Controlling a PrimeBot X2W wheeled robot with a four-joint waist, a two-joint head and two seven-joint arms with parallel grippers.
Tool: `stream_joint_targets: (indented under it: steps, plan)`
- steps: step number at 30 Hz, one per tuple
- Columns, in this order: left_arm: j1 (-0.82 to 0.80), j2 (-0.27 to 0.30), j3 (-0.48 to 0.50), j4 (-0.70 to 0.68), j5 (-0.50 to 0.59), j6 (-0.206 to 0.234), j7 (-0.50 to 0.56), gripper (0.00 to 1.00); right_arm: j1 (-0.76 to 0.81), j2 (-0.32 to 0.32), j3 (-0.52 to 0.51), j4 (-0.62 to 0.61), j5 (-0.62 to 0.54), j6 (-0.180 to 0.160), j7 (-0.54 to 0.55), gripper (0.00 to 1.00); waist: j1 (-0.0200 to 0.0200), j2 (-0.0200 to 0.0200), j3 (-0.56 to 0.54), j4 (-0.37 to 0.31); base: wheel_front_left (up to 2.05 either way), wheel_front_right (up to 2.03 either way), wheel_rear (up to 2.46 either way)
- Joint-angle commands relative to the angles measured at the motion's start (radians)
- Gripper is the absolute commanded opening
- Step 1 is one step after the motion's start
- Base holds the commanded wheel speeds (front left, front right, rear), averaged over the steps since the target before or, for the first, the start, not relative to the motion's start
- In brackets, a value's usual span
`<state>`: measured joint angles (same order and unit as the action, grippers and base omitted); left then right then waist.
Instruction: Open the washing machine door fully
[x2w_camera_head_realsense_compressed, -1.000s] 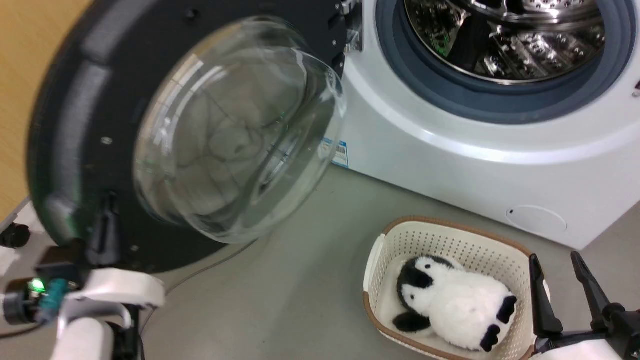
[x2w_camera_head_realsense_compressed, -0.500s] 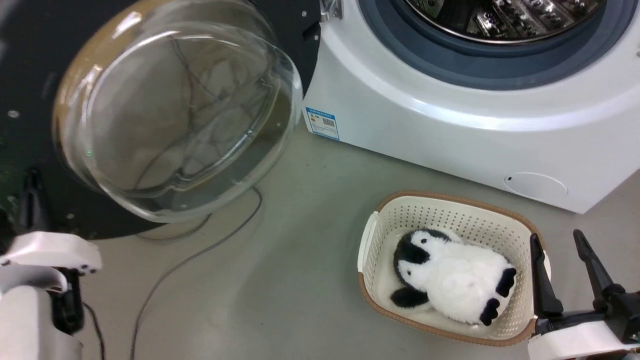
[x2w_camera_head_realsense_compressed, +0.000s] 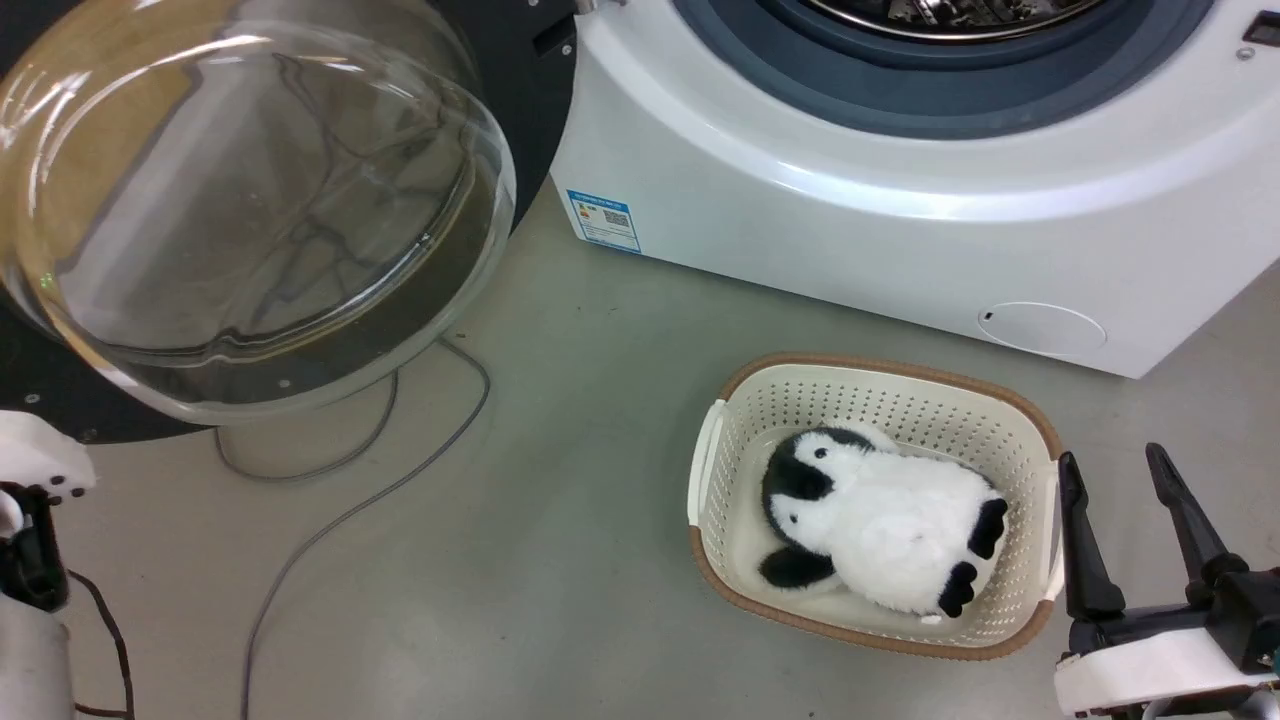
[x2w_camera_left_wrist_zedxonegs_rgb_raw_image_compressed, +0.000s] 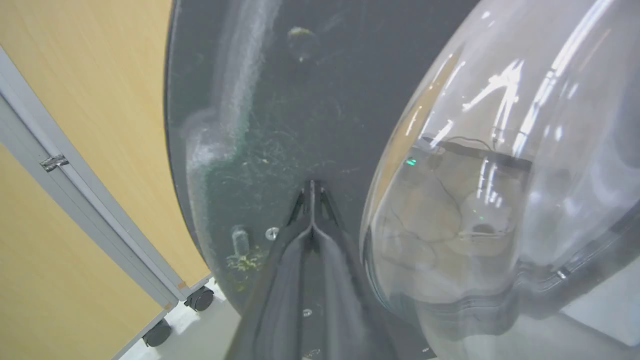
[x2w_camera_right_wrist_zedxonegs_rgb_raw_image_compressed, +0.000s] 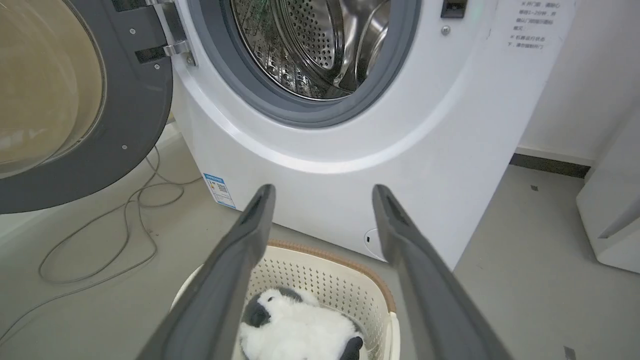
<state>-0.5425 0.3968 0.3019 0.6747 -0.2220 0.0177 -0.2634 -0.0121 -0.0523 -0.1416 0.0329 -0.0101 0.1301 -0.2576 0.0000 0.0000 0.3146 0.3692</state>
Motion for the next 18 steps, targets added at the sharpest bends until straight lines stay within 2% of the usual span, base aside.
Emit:
stream_joint_targets:
  steps: [1, 7, 11, 18]
  plan:
    - [-0.022, 0.012, 0.009, 0.023, 0.005, 0.004, 0.002, 0.00, -0.026, 0.001, 0.000, 0.000, -0.009, 0.001, -0.004, 1.00, 0.0000, 0.0000, 0.002, -0.006, 0.00, 0.00, 0.00]
    - [-0.052, 0.035, 0.029, 0.089, 0.012, -0.001, 0.002, 0.00, -0.029, 0.001, 0.001, 0.006, -0.007, 0.001, -0.004, 1.00, 0.0000, 0.0000, -0.010, -0.025, 0.00, 0.00, 0.00]
    - [-0.039, 0.025, 0.036, 0.082, 0.018, -0.009, 0.002, 0.00, -0.019, 0.001, -0.002, 0.012, -0.004, 0.001, -0.004, 1.00, 0.0000, 0.0000, -0.033, -0.030, 0.00, 0.00, 0.00]
    - [0.060, -0.032, 0.055, -0.041, 0.054, -0.025, 0.002, 0.00, 0.013, 0.002, -0.001, 0.023, 0.033, 0.001, -0.004, 1.00, 0.0000, 0.0000, -0.130, -0.035, 0.00, 0.00, 0.00]
